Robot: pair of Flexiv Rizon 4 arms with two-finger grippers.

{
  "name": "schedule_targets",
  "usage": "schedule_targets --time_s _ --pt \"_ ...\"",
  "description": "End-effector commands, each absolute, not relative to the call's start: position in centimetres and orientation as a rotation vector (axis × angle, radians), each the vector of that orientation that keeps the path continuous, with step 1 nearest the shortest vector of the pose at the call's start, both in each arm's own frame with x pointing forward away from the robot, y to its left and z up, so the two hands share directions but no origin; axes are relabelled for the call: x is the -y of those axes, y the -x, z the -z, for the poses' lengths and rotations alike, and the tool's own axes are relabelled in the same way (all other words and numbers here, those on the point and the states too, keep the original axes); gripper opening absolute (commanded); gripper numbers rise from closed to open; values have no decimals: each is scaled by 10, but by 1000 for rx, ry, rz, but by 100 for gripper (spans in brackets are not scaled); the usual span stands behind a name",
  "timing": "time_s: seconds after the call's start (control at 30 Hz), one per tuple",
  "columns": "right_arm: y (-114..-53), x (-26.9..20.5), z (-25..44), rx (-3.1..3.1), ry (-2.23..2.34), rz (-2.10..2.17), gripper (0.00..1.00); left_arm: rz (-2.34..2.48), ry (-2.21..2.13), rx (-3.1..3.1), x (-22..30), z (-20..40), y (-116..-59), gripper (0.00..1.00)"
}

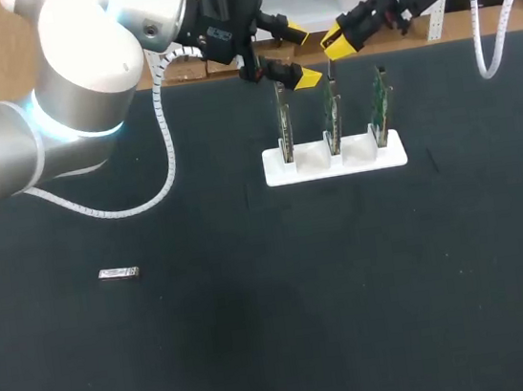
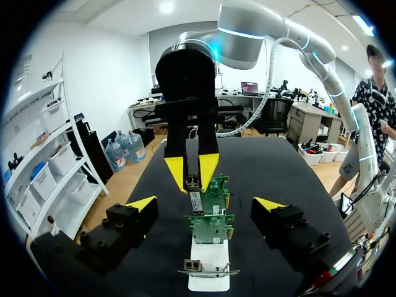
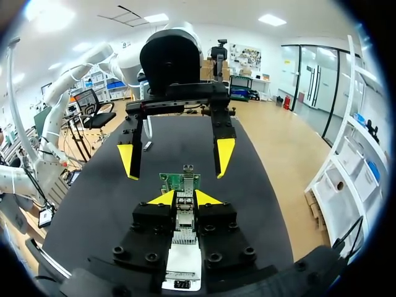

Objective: Pick up the optical module with the left hand, and insert it into the network port with the right hand.

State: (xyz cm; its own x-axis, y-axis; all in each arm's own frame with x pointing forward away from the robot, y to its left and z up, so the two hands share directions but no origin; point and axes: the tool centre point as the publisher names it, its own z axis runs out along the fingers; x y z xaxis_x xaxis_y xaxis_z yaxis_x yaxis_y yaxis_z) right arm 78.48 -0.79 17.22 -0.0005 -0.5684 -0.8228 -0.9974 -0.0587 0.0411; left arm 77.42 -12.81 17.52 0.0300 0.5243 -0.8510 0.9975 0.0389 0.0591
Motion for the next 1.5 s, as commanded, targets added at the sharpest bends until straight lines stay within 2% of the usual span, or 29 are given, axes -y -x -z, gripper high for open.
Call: schedule_targets --time_s 0.03,1.5 --pt "-785 7 -172 -1628 1688 -929 0 818 -1582 -1596 129 -177 -775 100" --pt "-787 8 -165 -1632 1702 -911 0 818 -1582 -1596 129 -177 -775 100"
